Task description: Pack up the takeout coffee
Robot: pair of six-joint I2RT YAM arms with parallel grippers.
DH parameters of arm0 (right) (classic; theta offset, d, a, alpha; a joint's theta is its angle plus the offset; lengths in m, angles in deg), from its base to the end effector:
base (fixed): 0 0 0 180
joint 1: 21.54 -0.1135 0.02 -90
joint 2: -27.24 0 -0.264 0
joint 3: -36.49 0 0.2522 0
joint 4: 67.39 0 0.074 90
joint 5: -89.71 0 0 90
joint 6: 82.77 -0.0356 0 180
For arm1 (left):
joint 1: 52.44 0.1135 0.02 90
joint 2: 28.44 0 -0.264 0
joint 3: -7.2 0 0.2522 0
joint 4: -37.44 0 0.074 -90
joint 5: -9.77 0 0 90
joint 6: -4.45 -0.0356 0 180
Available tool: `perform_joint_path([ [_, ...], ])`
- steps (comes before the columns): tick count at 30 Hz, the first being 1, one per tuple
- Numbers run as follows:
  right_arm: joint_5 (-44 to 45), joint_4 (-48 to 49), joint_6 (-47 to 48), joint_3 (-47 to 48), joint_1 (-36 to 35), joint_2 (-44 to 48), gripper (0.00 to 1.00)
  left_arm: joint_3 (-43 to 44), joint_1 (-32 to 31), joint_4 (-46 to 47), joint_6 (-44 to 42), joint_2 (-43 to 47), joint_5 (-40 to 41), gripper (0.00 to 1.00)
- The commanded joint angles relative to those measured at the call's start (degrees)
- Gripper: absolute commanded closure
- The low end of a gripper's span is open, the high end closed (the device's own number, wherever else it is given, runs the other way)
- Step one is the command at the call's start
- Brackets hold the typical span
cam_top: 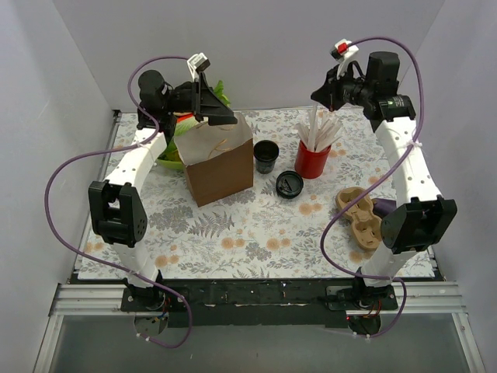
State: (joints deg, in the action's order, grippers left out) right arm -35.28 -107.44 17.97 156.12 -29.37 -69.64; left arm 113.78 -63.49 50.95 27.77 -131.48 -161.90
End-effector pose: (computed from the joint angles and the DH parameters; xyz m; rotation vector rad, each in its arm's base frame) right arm 0.3764 0.0724 0.4424 -0.7033 1.7110 0.5342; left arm 0.3927 -0.1126 0.4095 0.0614 -2.0936 2.1780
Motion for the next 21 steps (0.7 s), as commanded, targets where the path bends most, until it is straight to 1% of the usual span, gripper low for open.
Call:
perform_joint_path([
  [1, -1.3, 1.6, -2.0, 9.2, -0.4, 1.3, 0.99, 4.4, 2.9, -0.6, -3.5, 0.3, -0.2, 0.13],
  [3, -1.2, 1.7, -2.0, 12.2, -1.2, 0.8, 0.99, 7.4, 4.2, -2.0, -5.6, -0.1, 0.3, 0.13],
  [4, -1.2, 1.9, -2.0, 14.2, -1.6, 0.6, 0.99, 8.3, 5.8, -3.0, -8.3, -0.4, 1.5, 0.13],
  [5, -1.2, 2.2, -2.7, 17.7, -2.2, 0.3, 0.99, 10.8, 6.6, -5.6, -9.9, -0.9, 2.1, 0.14],
  [7, -1.3, 3.0, -3.3, 21.2, -3.1, -0.3, 0.99, 13.3, 8.8, -9.1, -13.5, -1.5, 4.0, 0.14],
  [8, -1.4, 4.5, -3.6, 23.1, -4.3, -0.2, 0.99, 14.4, 9.5, -12.6, -16.7, -1.9, 4.7, 0.14],
  [10, -1.5, 6.5, -4.4, 23.9, -5.7, 0.5, 0.99, 17.1, 11.0, -16.4, -20.6, -2.3, 5.7, 0.14],
  [11, -1.5, 7.6, -4.7, 24.4, -7.5, 0.6, 0.99, 17.7, 11.0, -19.9, -24.2, -2.4, 7.1, 0.14],
  [12, -1.7, 8.0, -5.0, 25.3, -8.6, 0.6, 0.99, 18.3, 11.0, -21.7, -25.5, -2.3, 7.8, 0.14],
  [13, -1.8, 8.3, -5.2, 25.6, -9.8, 0.6, 0.99, 18.4, 13.1, -23.8, -26.5, -2.3, 8.5, 0.14],
  [17, -2.8, 10.6, -6.6, 26.0, -16.5, 0.6, 0.99, 18.1, 14.1, -26.9, -30.3, -1.3, 10.6, 0.14],
  [19, -3.7, 11.7, -7.8, 25.7, -18.1, 0.0, 0.99, 17.8, 14.6, -30.3, -32.9, -0.2, 11.3, 0.14],
  [21, -4.8, 12.7, -9.0, 24.7, -19.5, -0.1, 0.99, 17.5, 14.7, -31.6, -34.5, 0.6, 11.9, 0.14],
])
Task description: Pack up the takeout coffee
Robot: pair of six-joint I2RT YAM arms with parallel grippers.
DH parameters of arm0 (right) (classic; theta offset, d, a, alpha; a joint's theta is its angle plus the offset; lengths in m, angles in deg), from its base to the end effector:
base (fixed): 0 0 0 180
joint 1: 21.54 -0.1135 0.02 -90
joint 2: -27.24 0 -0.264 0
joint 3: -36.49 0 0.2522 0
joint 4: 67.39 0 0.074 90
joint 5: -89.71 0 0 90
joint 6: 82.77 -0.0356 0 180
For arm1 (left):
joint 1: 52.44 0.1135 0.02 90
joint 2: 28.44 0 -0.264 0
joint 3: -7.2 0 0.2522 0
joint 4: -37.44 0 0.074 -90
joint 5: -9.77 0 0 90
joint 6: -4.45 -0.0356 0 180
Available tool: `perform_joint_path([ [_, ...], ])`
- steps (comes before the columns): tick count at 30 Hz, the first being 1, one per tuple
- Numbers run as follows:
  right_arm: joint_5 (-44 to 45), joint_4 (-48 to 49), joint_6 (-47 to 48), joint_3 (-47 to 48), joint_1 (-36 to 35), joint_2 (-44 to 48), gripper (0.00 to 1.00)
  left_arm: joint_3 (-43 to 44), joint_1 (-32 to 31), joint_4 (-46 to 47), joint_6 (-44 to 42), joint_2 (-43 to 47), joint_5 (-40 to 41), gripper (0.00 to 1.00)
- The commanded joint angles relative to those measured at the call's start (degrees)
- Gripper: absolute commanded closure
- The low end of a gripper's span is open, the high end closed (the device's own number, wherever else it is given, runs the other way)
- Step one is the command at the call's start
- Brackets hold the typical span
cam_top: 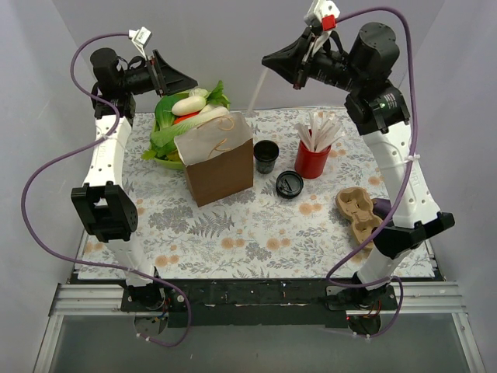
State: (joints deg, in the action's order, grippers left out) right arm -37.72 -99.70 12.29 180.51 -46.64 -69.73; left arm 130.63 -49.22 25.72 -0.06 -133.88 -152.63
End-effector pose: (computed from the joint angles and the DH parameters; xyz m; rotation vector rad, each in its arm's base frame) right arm 0.2831 0.1565 0.5862 -0.8801 1.0946 0.7192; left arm 0.4157 -0.0106 0.4551 -0.1740 1.9429 -1.9419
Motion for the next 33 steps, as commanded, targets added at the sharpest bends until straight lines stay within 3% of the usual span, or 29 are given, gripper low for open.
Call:
perform_joint_path([
  [1, -2.8, 5.3, -3.7, -0.9, -2.5, -0.2, 0.99, 0.5, 0.7, -7.4, -7.1, 3.7, 2.8, 0.14],
  [10, -3.9, 12.7, -7.7, -20.9, -2.8, 1.0, 0.97, -2.6, 1.9, -10.7, -10.4, 7.5, 3.8, 0.13],
  [11, -3.1, 11.8, -8.7, -20.2, -2.9, -0.5, 0.81, -3.0, 1.9, -10.8, -10.4, 7.7, 3.8, 0.13],
  [12, -2.6, 10.3, -8.8, -18.5, -2.8, -1.4, 0.52, -3.0, 1.9, -10.9, -10.4, 7.9, 3.8, 0.13],
  [15, 1.7, 6.6, -5.2, -13.0, -2.6, -1.0, 0.09, -2.3, 2.0, -11.8, -12.1, 8.4, 4.0, 0.13],
  [19, 18.5, 4.2, 2.7, -16.6, -2.6, 3.8, 0.06, 1.2, 2.0, -19.3, -20.8, 9.2, 10.2, 0.11],
  [20, 26.8, 3.5, 2.8, -17.1, -2.6, 4.5, 0.06, 2.2, 2.0, -21.4, -22.7, 9.3, 15.3, 0.1],
  [24, 44.6, -6.0, 4.1, -15.0, -2.6, 3.3, 0.04, 5.4, 2.0, -29.8, -35.0, 10.3, 30.2, 0.02],
  [28, 51.8, -10.8, 4.2, -16.4, -2.6, 3.7, 0.03, 0.5, 2.1, -30.1, -43.3, 14.1, 40.9, 0.02],
  [33, 56.5, -10.8, 0.0, -18.5, -1.6, 4.3, 0.02, -7.9, 2.1, -23.5, -45.1, 19.8, 52.6, 0.02],
])
